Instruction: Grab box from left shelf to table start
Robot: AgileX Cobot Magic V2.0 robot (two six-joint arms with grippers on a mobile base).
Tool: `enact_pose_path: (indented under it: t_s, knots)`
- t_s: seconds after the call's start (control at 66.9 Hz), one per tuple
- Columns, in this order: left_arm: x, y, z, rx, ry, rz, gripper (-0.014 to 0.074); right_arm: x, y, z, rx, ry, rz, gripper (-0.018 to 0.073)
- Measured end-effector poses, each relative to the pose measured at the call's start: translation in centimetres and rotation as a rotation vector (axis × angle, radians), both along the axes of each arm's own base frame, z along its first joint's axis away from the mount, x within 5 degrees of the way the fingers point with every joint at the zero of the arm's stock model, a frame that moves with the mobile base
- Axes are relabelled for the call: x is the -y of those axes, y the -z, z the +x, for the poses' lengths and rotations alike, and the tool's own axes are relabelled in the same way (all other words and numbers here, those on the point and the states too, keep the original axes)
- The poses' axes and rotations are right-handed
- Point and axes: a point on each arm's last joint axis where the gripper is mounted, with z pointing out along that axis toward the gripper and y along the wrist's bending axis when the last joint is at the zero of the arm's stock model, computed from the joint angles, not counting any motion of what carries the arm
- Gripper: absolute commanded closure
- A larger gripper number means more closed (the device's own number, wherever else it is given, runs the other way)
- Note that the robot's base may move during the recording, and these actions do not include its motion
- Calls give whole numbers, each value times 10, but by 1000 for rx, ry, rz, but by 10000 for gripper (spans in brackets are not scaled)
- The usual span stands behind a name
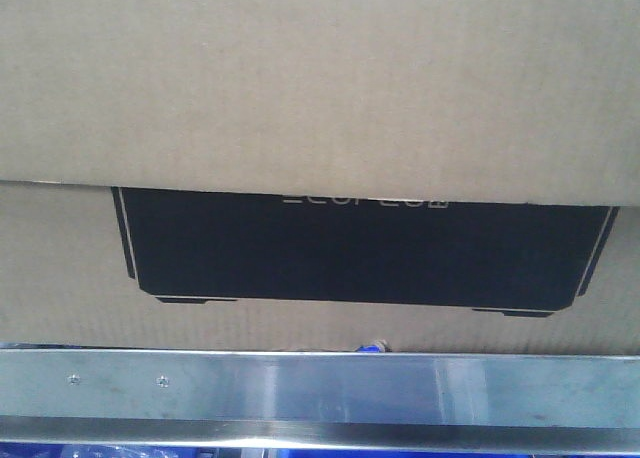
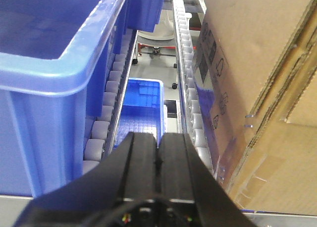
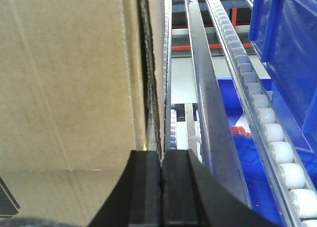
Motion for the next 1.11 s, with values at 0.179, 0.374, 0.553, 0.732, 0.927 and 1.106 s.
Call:
enact_pose_path:
  t_s: [0.179, 0.374, 0.553, 0.732, 0.927, 1.106]
  knots:
    - [0, 0, 0, 4, 0, 0, 688, 0, 0, 0, 0, 0, 0, 506]
    - [0, -12, 0, 127, -2, -20, 688, 0, 0, 0, 0, 0, 0, 506]
    - [-1, -40, -5, 232, -2, -37, 688, 0, 0, 0, 0, 0, 0, 506]
    - [-3, -98, -21, 268, -8, 8, 652, 0, 0, 0, 0, 0, 0, 506]
    - [-3, -140, -21, 201, -14, 27, 303, 0, 0, 0, 0, 0, 0, 506]
    - [-2, -165, -8, 49, -15, 40, 281, 0, 0, 0, 0, 0, 0, 506]
